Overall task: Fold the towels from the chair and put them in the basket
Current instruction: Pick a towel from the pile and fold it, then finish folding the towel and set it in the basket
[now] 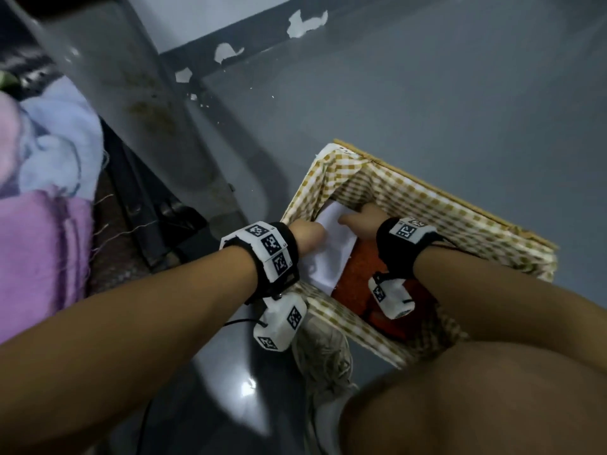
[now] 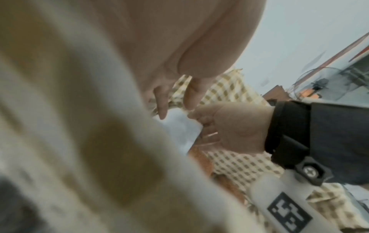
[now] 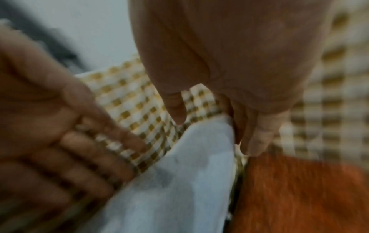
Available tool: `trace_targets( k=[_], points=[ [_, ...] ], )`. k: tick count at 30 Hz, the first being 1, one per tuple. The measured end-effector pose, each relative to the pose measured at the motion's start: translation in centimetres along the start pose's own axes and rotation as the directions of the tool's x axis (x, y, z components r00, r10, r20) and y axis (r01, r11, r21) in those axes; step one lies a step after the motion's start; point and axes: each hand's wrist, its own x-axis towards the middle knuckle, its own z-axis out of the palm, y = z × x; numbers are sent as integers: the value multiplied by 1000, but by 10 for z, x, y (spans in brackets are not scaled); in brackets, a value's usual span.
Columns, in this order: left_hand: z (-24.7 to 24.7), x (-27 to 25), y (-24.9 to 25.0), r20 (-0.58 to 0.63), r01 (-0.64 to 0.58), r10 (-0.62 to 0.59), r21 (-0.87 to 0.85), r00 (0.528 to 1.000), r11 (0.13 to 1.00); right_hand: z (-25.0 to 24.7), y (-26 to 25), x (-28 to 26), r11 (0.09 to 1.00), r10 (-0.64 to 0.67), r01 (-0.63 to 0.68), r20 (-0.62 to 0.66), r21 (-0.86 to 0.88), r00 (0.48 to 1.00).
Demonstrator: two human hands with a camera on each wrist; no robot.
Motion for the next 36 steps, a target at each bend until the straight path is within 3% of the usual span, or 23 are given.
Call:
trace_targets(
  k=[3,6,10,13,17,22,25,27,30,33,36],
  points=[
    [-11,-26,1,60,0,12,-195,998,981,-18,-33,-38,928,-212,197,-14,-318,977],
    [-39,-72,2,93,-151,165,-142,982,978,-27,-75,-87,882,-294,322,130,-345,947],
    [-100,-139,-18,-63,-365,362,-45,930,930,-21,-144,-162,805,-326,447,340,-390,882],
    [-154,-195,-42,-112,-412,406,-39,907,910,4,-205,-210,734,-416,569,416,-371,809],
    [-218,-261,-91,-304,-448,423,-13,854,894,57,-280,-264,693,-506,670,482,-266,715],
    [-267,-308,-173,-503,-384,377,94,778,918,135,-341,-308,575,-601,775,508,-262,617],
    [-279,-312,-214,-589,-210,337,274,734,938,176,-356,-315,474,-642,820,512,-320,571],
    [-282,-306,-234,-597,-103,285,320,750,942,199,-355,-309,401,-652,833,520,-381,552],
    [-285,-291,-257,-616,-13,235,342,752,939,222,-344,-291,415,-629,821,528,-393,571],
    [-288,-283,-273,-678,81,228,392,699,916,238,-341,-278,402,-580,812,568,-423,584],
    [-299,-282,-285,-743,98,202,339,638,936,249,-349,-276,504,-596,808,554,-306,581]
  ],
)
